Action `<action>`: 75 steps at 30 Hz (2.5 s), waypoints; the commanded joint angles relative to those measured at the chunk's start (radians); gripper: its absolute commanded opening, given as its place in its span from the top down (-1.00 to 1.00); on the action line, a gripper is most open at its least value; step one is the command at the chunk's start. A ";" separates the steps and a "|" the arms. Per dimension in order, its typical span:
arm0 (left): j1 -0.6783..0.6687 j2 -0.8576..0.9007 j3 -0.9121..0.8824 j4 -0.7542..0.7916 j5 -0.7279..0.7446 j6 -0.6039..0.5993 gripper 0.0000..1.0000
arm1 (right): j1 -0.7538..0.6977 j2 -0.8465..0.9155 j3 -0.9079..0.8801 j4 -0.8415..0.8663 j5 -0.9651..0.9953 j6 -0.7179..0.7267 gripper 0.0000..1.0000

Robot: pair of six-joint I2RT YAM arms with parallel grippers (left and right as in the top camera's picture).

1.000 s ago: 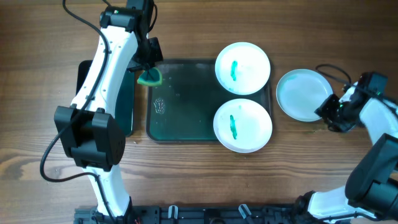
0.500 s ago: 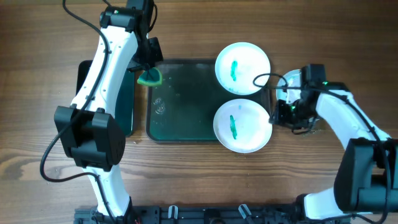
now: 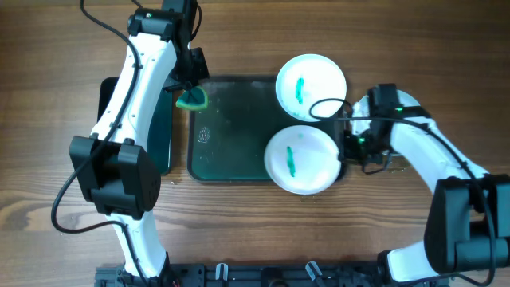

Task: Clean dirty plates on tray and stack at the side
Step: 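Grip the rim of the lower-right plate with the right gripper, then scrub the held plate with the sponge in the left gripper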

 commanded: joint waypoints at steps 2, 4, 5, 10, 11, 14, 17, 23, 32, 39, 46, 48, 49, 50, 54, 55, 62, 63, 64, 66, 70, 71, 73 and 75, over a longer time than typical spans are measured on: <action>0.000 -0.005 0.008 0.000 0.010 -0.017 0.92 | 0.178 0.011 -0.006 0.123 -0.035 0.316 0.92; 0.000 -0.006 0.008 0.000 0.010 -0.017 0.92 | 0.238 0.011 0.002 0.177 -0.022 0.455 0.91; 0.000 -0.006 0.008 0.000 0.010 -0.017 0.92 | 0.262 0.011 0.003 0.216 -0.022 0.510 0.91; 0.000 -0.006 0.008 0.000 0.010 -0.017 0.92 | 0.401 0.062 0.002 0.441 0.134 0.694 0.92; 0.000 -0.005 0.007 0.000 0.010 -0.017 0.92 | 0.429 0.081 0.002 0.491 0.160 0.695 0.91; 0.000 -0.006 0.007 0.000 0.010 -0.017 0.92 | 0.454 0.104 0.004 0.544 0.175 0.690 0.91; 0.000 -0.005 0.007 0.000 0.010 -0.017 0.92 | 0.433 0.104 0.084 0.470 0.175 0.542 0.76; 0.000 -0.005 0.007 0.011 0.010 -0.037 0.92 | 0.391 0.183 0.257 0.384 0.079 0.247 0.34; 0.000 -0.005 0.007 0.015 0.010 -0.040 0.92 | 0.391 0.533 0.685 0.191 0.058 -0.114 0.34; 0.000 -0.005 0.007 0.018 0.010 -0.040 0.92 | 0.396 0.594 0.684 0.230 -0.018 -0.072 0.59; -0.001 -0.005 0.006 0.019 0.010 -0.041 0.92 | 0.397 0.594 0.684 0.116 0.050 0.283 0.91; 0.000 -0.005 -0.010 0.019 0.014 -0.063 0.92 | 0.397 0.594 0.683 0.022 0.093 0.395 0.91; -0.001 -0.005 -0.024 0.023 0.020 -0.070 0.92 | 0.397 0.594 0.683 -0.004 0.098 0.410 0.92; -0.001 -0.005 -0.046 0.033 0.033 -0.070 0.92 | 0.397 0.594 0.683 -0.042 0.107 0.434 0.91; -0.001 -0.005 -0.173 0.140 0.107 -0.070 0.92 | 0.397 0.594 0.658 -0.053 0.106 0.406 0.91; -0.001 -0.005 -0.211 0.180 0.129 -0.069 0.92 | 0.397 0.594 0.645 -0.040 0.105 0.397 0.91; -0.008 -0.003 -0.436 0.410 0.159 -0.069 0.92 | 0.395 0.594 0.610 0.018 0.026 0.334 0.91; -0.012 -0.003 -0.449 0.429 0.159 -0.069 0.92 | 0.395 0.594 0.610 0.018 0.024 0.330 0.91; -0.018 0.004 -0.459 0.443 0.159 -0.069 0.92 | 0.395 0.594 0.610 0.021 0.010 0.317 0.91; -0.035 0.029 -0.460 0.463 0.159 -0.065 0.92 | 0.395 0.594 0.610 0.021 0.008 0.317 0.92; -0.086 0.114 -0.460 0.463 0.175 -0.066 0.92 | 0.395 0.594 0.610 0.021 0.008 0.317 0.92; -0.091 0.132 -0.460 0.456 0.199 -0.066 0.92 | 0.395 0.594 0.610 0.021 0.008 0.317 0.91; -0.099 0.167 -0.460 0.443 0.304 -0.063 0.92 | 0.395 0.594 0.610 0.021 0.008 0.317 0.91; -0.099 0.169 -0.460 0.459 0.420 -0.008 0.92 | 0.395 0.594 0.610 0.026 0.008 0.316 0.91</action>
